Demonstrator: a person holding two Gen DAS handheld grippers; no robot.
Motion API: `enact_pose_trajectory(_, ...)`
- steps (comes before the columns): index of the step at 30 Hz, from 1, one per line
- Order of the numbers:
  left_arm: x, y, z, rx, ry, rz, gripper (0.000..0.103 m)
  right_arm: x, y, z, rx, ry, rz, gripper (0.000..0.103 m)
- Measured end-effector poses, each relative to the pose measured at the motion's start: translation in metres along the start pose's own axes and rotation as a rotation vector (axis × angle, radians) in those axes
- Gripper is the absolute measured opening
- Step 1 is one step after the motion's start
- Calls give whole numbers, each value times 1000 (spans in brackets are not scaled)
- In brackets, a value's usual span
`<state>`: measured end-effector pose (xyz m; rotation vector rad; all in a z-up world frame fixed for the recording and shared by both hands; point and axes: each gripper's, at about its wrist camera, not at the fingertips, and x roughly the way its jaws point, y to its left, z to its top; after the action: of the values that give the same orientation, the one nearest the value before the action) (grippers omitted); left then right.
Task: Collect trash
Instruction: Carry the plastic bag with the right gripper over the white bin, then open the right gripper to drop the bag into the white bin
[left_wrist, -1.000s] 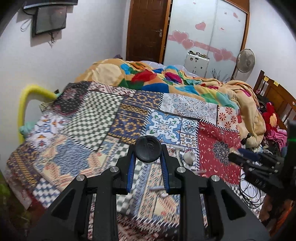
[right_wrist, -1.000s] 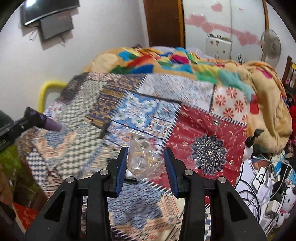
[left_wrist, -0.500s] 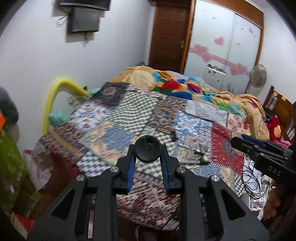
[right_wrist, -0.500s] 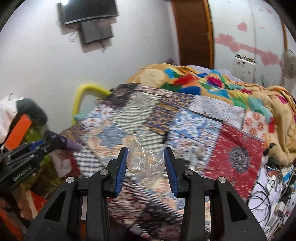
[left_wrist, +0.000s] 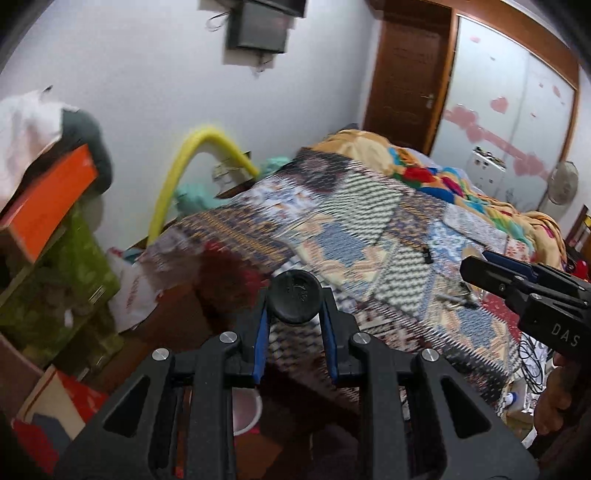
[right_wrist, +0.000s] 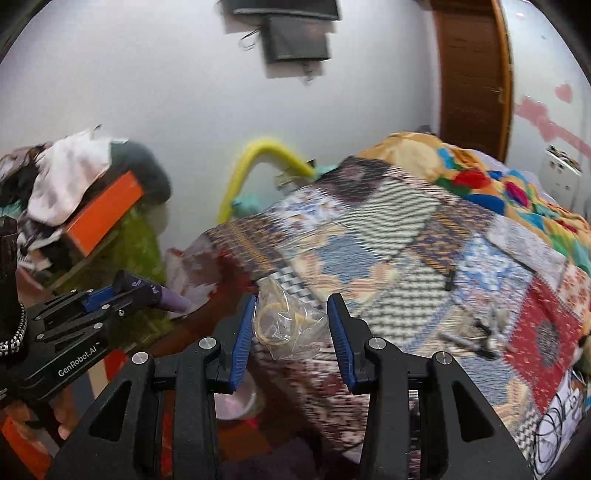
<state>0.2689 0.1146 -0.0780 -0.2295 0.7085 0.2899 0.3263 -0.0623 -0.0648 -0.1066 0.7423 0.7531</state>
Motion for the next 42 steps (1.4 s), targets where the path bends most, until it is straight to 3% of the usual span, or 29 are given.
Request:
enact_pose_trajectory(8, 7, 70, -34, -67, 67, 65, 25, 49, 67, -11, -79, 99, 87, 37)
enact_pose_trajectory(20, 75, 148, -111, -215, 297, 99, 25, 151, 133, -51, -174, 347, 161, 37)
enact_pose_trajectory(28, 138, 177, -162, -259, 445, 176, 25, 235, 150, -87, -167, 533, 183, 37)
enact_pose_trajectory(34, 175, 188, -191, -318, 543, 158, 25, 284, 153, -110, -152, 653, 178, 37)
enact_pose_trajectory(42, 199, 194, -201, -340, 595, 136, 25, 321, 145, -121, -35, 772, 234, 38)
